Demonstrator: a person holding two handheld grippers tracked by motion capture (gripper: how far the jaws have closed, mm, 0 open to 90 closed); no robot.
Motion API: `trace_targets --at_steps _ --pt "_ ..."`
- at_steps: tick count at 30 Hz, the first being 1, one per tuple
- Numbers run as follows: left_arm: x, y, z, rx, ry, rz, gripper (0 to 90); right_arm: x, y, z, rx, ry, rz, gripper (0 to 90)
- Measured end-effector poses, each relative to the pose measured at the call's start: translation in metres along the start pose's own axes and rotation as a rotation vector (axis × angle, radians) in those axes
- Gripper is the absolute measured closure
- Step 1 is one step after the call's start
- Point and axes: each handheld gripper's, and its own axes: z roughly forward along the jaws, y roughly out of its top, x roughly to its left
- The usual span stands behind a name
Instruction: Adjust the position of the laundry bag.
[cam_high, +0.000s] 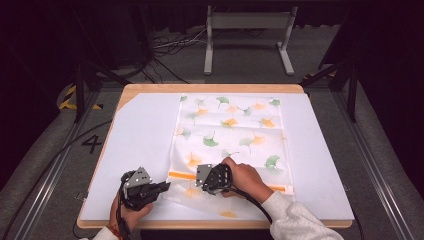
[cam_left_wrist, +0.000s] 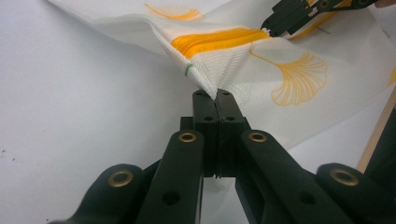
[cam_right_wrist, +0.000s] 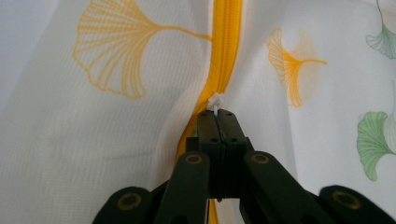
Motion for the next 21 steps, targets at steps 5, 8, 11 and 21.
trace_targets --at_steps 5,8,11,21 --pt "-0.001 0.000 0.001 0.005 -0.007 0.007 89.2 -0.003 -0.012 -0.005 -0.019 0.010 0.007 90.0" --pt "-0.003 0.000 0.001 0.009 -0.009 0.010 89.2 -0.002 -0.018 -0.008 -0.009 0.006 0.013 90.0" --pt "-0.003 0.000 0.001 0.011 -0.026 0.011 89.2 -0.003 -0.025 -0.013 -0.013 0.005 0.027 90.0" --pt "-0.009 -0.001 0.002 0.023 -0.043 0.028 89.2 -0.004 -0.036 -0.022 -0.017 0.004 0.019 90.0"
